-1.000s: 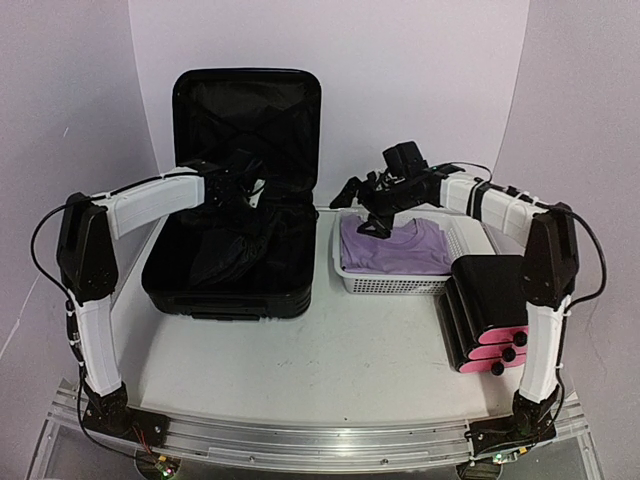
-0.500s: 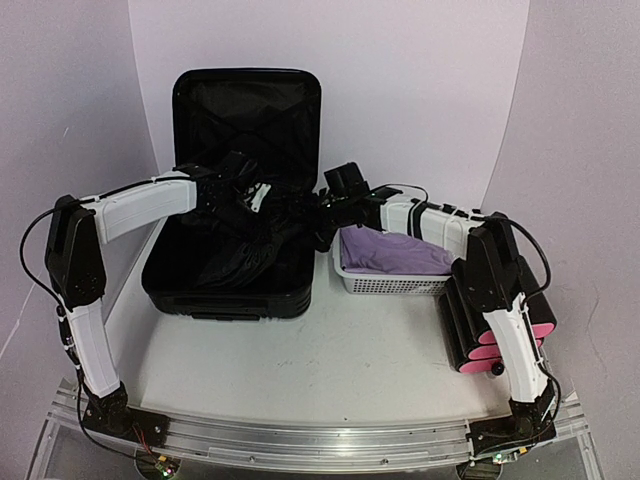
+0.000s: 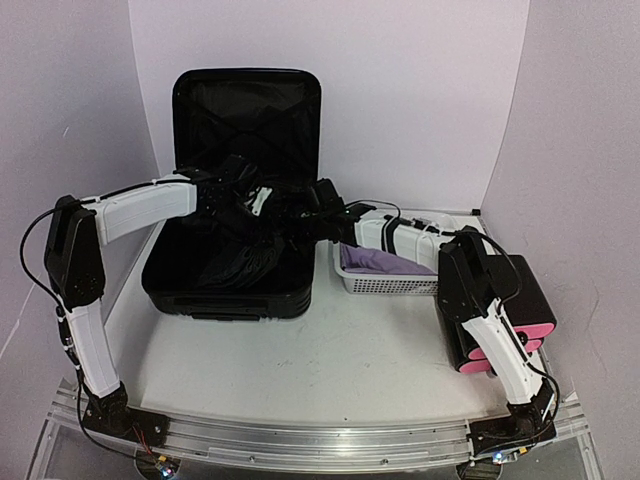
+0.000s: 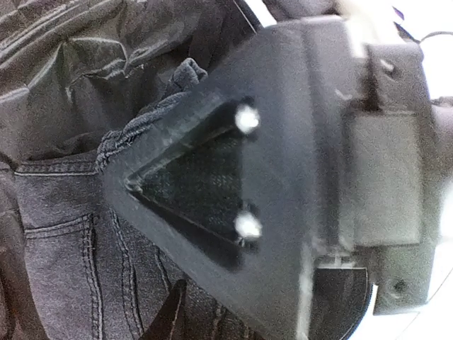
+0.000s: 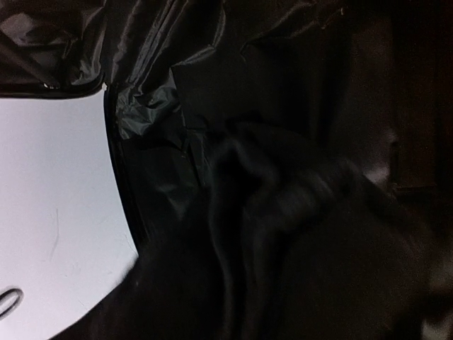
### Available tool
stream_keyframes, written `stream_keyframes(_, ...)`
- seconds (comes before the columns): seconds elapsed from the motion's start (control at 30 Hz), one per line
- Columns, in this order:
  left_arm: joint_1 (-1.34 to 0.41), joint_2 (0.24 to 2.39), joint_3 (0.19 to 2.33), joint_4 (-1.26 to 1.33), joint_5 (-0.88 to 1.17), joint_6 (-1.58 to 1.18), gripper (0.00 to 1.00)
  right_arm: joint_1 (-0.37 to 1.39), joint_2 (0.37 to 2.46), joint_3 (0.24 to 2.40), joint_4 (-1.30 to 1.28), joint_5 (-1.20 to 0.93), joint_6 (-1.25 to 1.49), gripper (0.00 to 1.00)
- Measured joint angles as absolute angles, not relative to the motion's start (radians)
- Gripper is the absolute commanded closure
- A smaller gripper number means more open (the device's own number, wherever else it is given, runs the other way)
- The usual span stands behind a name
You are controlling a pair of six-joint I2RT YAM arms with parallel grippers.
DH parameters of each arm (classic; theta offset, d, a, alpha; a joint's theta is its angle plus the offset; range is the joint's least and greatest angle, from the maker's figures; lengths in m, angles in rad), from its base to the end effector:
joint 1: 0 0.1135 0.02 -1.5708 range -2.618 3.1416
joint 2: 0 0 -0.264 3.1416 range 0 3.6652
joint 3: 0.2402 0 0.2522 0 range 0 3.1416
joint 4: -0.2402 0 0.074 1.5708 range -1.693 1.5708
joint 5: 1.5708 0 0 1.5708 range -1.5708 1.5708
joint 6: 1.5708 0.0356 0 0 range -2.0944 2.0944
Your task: Open, take out, and arrange the luggage
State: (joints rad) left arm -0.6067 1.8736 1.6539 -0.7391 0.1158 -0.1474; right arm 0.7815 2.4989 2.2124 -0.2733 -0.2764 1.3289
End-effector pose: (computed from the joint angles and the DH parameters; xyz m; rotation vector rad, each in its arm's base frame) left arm 0.3375 -0.2393 0.2811 0.6332 2.5010 -0.4391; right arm 0.4013 0.4119 0.2026 0.4935 2.4743 1.3838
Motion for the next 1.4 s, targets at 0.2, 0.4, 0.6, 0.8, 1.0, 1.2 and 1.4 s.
stream_keyframes(0.2, -0.608, 1.831, 1.590, -0.710, 0.126, -0.150, 0.52, 0.787, 2.531, 2.253, -0.268, -0.275, 1.369, 0.75)
stream_keyframes(0.4, -0.608, 1.602, 1.449, -0.672, 0.128, -0.150, 0.34, 0.791, 2.532, 2.254, -0.280, -0.262, 1.357, 0.96)
stream_keyframes(0.6, -0.608, 1.324, 1.344, -0.603, 0.082, -0.151, 0.28, 0.791, 2.532, 2.254, -0.280, -0.264, 1.296, 1.00)
stream_keyframes(0.8, -0.608, 1.219, 1.291, -0.583, -0.006, -0.149, 0.27, 0.791, 2.501, 2.242, -0.298, -0.273, 1.180, 1.00)
stream_keyframes(1.0, -0.608, 1.217, 1.268, -0.575, -0.054, -0.149, 0.27, 0.777, 2.375, 2.176, -0.334, -0.324, 1.019, 1.00)
stream_keyframes(1.2, -0.608, 1.217, 1.265, -0.563, -0.057, -0.154, 0.27, 0.731, 2.268, 2.170, -0.415, -0.442, 0.870, 1.00)
stream_keyframes(1.4, -0.608, 1.217, 1.254, -0.556, -0.057, -0.155, 0.27, 0.644, 2.174, 2.090, -0.478, -0.567, 0.807, 1.00)
